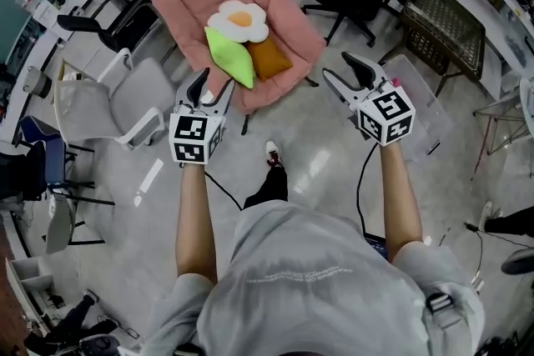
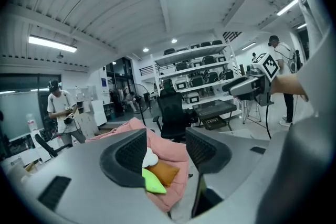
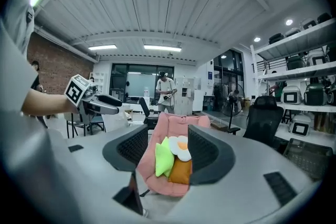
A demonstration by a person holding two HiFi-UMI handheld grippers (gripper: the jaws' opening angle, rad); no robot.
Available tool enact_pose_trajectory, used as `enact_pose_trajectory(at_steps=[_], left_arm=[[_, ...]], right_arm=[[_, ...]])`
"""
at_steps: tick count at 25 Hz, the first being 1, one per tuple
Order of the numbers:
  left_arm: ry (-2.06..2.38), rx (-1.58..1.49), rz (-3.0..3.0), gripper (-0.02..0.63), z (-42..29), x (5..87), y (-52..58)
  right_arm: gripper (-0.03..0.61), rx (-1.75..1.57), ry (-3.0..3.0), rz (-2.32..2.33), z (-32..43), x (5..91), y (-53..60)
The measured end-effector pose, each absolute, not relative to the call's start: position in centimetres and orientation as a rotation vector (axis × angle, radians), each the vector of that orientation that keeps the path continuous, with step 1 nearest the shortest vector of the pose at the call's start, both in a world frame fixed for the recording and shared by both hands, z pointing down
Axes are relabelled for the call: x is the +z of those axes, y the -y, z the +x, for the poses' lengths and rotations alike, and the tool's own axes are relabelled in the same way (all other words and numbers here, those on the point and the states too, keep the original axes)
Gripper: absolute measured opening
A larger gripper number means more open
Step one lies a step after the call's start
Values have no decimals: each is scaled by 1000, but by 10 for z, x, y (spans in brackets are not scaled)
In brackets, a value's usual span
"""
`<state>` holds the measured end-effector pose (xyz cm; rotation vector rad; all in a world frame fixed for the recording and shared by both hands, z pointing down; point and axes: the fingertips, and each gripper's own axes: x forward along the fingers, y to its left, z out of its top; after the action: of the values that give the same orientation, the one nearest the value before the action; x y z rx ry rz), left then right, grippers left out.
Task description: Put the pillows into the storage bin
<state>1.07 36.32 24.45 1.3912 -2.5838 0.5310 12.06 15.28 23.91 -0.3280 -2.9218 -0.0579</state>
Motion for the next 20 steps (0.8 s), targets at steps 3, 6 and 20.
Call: enact_pose_trajectory(at_steps=[3,6,20], left_arm=[[2566,515,1387,250,-45,257,-348],[2544,514,1395,250,-99,262,-329],[2444,459,1364,250,-276,310,-288]], right_arm=[[253,-62,2902,-301,73,245,-137],[253,-63,2878,-287,23,244,-122],[253,-20,2786,-296,-159,269,-90]])
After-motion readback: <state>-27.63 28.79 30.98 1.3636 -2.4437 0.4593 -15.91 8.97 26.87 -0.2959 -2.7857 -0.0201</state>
